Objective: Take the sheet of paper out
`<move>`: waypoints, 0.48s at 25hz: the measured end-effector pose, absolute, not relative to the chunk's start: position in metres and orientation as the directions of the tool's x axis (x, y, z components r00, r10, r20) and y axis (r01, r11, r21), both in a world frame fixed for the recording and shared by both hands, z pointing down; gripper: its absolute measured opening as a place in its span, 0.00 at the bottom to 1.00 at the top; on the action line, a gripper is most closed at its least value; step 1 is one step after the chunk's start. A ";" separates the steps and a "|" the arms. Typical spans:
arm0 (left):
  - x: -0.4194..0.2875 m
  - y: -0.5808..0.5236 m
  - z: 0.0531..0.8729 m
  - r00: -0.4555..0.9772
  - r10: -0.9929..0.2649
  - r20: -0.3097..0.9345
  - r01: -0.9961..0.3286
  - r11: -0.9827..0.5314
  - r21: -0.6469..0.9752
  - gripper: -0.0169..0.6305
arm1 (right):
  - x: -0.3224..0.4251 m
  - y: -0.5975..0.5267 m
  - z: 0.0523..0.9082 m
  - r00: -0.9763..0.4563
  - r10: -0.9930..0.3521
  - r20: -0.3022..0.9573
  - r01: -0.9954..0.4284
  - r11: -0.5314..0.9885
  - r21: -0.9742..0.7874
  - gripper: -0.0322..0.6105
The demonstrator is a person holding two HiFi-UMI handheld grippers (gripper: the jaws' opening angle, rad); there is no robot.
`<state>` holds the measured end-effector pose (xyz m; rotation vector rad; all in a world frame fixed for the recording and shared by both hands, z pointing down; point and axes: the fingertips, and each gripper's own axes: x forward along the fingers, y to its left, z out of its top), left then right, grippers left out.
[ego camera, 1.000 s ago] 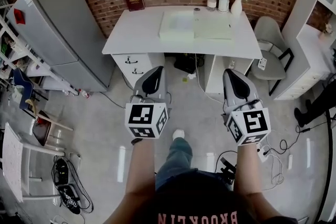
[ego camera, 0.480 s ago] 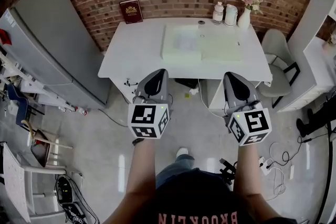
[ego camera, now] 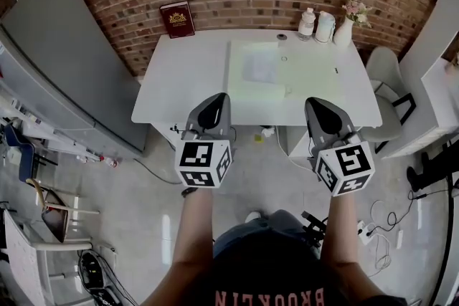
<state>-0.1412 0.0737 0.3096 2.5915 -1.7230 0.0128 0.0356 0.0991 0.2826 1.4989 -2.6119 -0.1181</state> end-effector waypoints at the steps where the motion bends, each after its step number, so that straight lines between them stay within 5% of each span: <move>1: -0.143 0.069 0.313 0.386 -0.922 0.029 -0.923 -0.385 0.022 0.02 | 0.035 0.095 0.285 -0.506 -0.859 0.080 -0.850 0.512 0.121 0.05; 12: -0.146 0.007 0.332 0.376 -0.925 0.055 -0.927 -0.374 0.034 0.02 | 0.050 0.023 0.309 -0.422 -0.901 0.096 -0.890 0.432 0.145 0.05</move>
